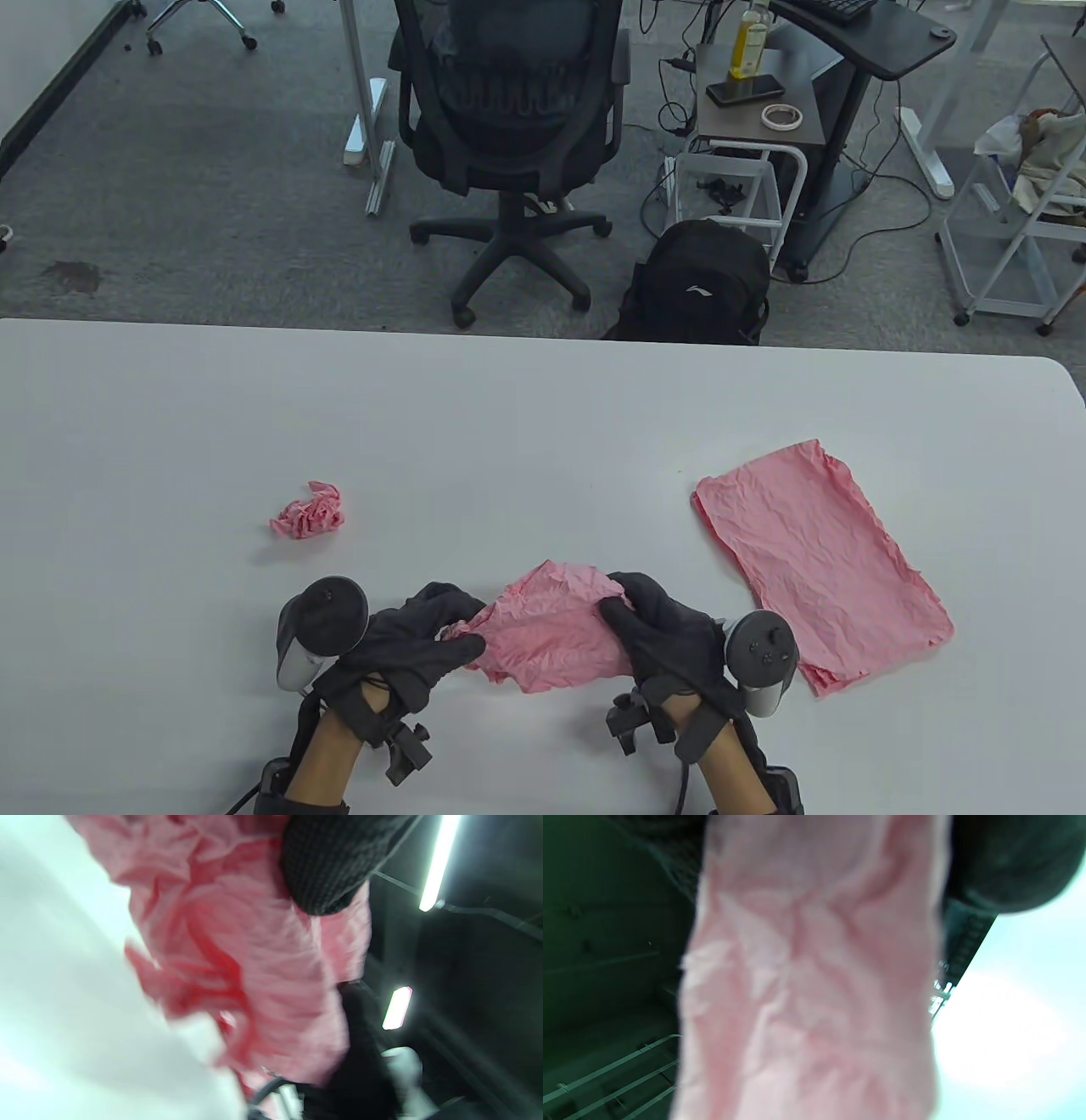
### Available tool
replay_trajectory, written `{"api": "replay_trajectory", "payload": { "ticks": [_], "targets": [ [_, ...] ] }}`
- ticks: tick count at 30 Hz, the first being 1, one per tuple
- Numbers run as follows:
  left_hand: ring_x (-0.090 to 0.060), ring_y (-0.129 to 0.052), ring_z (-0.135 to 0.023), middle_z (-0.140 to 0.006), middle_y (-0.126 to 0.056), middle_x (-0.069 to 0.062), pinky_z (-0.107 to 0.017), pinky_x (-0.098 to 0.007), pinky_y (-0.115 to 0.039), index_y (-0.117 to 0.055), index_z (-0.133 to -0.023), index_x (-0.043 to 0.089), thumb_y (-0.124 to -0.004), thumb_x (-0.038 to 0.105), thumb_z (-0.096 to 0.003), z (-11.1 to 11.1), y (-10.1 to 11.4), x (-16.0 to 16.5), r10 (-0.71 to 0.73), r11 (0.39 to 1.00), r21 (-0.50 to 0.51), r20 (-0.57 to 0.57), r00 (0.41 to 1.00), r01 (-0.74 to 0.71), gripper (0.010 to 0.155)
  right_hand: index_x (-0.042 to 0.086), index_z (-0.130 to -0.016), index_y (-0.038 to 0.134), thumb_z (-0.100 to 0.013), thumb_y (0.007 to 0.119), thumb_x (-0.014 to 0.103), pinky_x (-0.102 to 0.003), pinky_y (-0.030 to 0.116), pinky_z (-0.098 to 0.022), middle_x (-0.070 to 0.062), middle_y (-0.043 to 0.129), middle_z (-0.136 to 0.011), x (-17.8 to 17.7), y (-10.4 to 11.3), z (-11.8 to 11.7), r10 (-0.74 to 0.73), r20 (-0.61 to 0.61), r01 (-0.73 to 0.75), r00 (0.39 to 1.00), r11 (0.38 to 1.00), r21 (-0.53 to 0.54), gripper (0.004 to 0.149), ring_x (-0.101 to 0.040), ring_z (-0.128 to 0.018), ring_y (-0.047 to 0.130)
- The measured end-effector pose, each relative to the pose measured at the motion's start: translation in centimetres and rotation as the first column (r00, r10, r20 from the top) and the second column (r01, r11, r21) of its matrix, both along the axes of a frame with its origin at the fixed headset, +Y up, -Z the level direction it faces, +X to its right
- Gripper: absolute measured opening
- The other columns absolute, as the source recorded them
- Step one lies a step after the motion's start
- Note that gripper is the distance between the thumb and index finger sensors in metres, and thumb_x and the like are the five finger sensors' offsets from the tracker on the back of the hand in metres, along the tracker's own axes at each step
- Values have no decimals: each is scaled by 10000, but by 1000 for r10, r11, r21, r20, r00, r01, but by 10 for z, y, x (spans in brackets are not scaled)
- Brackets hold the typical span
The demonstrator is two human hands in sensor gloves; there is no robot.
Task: Flatten crumpled papers and stack
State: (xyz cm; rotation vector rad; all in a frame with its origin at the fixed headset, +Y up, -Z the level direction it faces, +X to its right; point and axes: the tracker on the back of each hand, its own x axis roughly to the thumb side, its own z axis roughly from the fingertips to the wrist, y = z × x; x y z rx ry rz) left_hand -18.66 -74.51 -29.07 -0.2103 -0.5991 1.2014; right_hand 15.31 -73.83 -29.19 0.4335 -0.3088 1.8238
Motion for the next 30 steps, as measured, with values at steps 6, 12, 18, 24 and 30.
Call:
{"api": "replay_trajectory", "payload": {
  "ticks": [6,12,18,24,30],
  "targets": [
    [-359,-983,-755,-859,-892,-83,-645,-597,-711,-737,-1001,228,-843,272,-511,-2,-4,6,107,993,-60,74,992,-103,503,138,-792,858,-492,796,391,-433,874,-220,46,936,-245,9,1,2,3,124,-5,992,1000,18,398,-189,-232,1051],
    [-315,-956,-681,-867,-845,-83,-627,-571,-714,-698,-1042,194,-875,341,-492,-1,-2,0,-275,957,59,-116,954,283,596,192,-863,819,-504,765,332,-456,882,-296,-7,999,-449,9,-1,-5,-254,-127,255,959,967,-11,389,-280,-394,1076],
    [-338,-878,-823,-938,-772,-55,-680,-596,-657,-782,-955,255,-798,373,-526,-4,1,-16,-309,932,111,-252,917,345,445,187,-891,753,-513,724,283,-565,761,-467,-94,911,-698,9,-2,-6,-350,-194,335,917,936,-104,390,-423,-654,929],
    [-416,-904,-869,-937,-844,-127,-659,-623,-692,-781,-957,226,-842,338,-526,-10,-9,-20,473,872,-86,-99,875,-482,449,175,-875,768,-501,735,275,-561,770,-439,-101,927,-666,14,-9,-9,-244,-52,234,968,961,-145,388,-408,-608,951],
    [-174,-1070,-492,-738,-941,-22,-490,-419,-874,-781,-949,254,-828,416,-534,-4,-1,-26,252,966,123,-275,928,-226,447,121,-963,592,-461,840,193,-625,667,-528,-184,758,-875,5,-15,-13,-288,-233,224,929,937,-266,565,-488,-780,786]
  ]
}}
